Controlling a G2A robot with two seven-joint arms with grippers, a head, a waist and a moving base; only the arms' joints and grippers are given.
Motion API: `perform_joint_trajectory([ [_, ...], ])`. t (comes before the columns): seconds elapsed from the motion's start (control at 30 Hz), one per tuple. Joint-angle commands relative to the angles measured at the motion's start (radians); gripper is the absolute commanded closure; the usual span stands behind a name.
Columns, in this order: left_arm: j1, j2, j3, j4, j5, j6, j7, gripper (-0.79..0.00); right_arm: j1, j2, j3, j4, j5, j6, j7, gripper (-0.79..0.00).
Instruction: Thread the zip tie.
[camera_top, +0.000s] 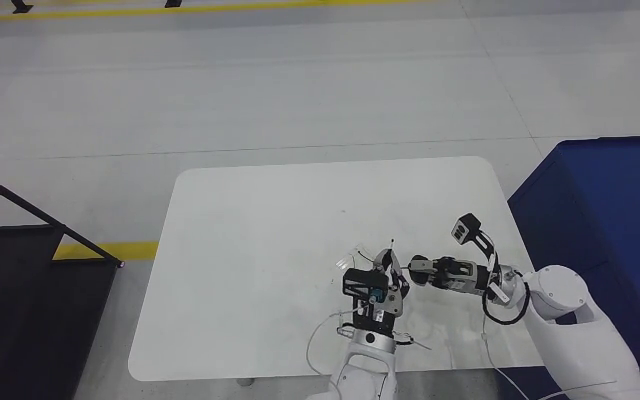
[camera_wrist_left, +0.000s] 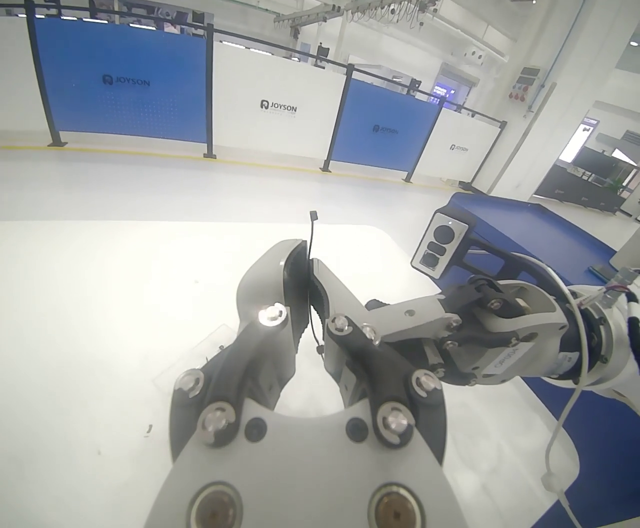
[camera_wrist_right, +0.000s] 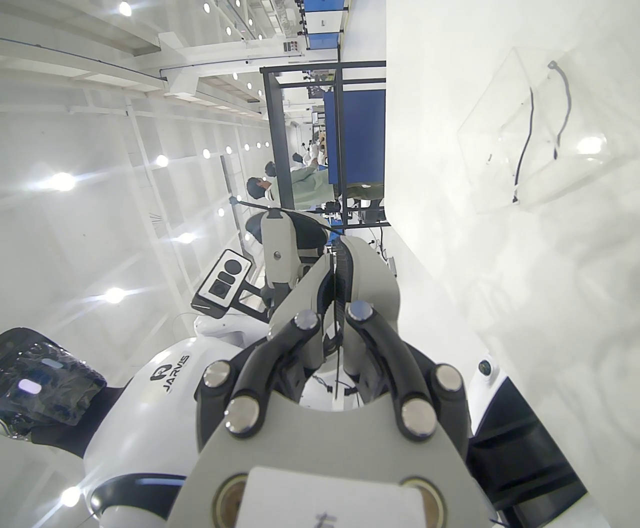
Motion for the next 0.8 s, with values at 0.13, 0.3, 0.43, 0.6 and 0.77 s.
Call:
perform_joint_trajectory([
  [0.13, 0.006, 0.000, -0.007, 0.001, -0.010, -0.007, 0.005, 0.000, -0.021, -0.001, 0.016, -0.012, 0.026, -0.055, -0.010, 0.000],
  [0.3, 0.007, 0.001, -0.007, 0.000, -0.020, -0.010, 0.016, -0.431, -0.029, 0.000, 0.016, -0.016, 0.022, -0.048, -0.012, 0.000],
  [0.43, 0.010, 0.005, -0.007, -0.012, -0.039, -0.020, 0.043, -0.785, -0.028, 0.000, 0.015, -0.011, 0.022, -0.024, -0.018, 0.000],
  [0.6, 0.017, 0.010, -0.012, -0.023, -0.070, -0.016, 0.069, -0.785, -0.015, 0.002, 0.016, 0.007, 0.074, 0.092, 0.001, 0.000],
  [0.77, 0.024, 0.014, -0.024, -0.038, -0.101, -0.003, 0.071, -0.785, 0.022, 0.007, 0.022, 0.039, 0.132, 0.262, 0.042, 0.000],
])
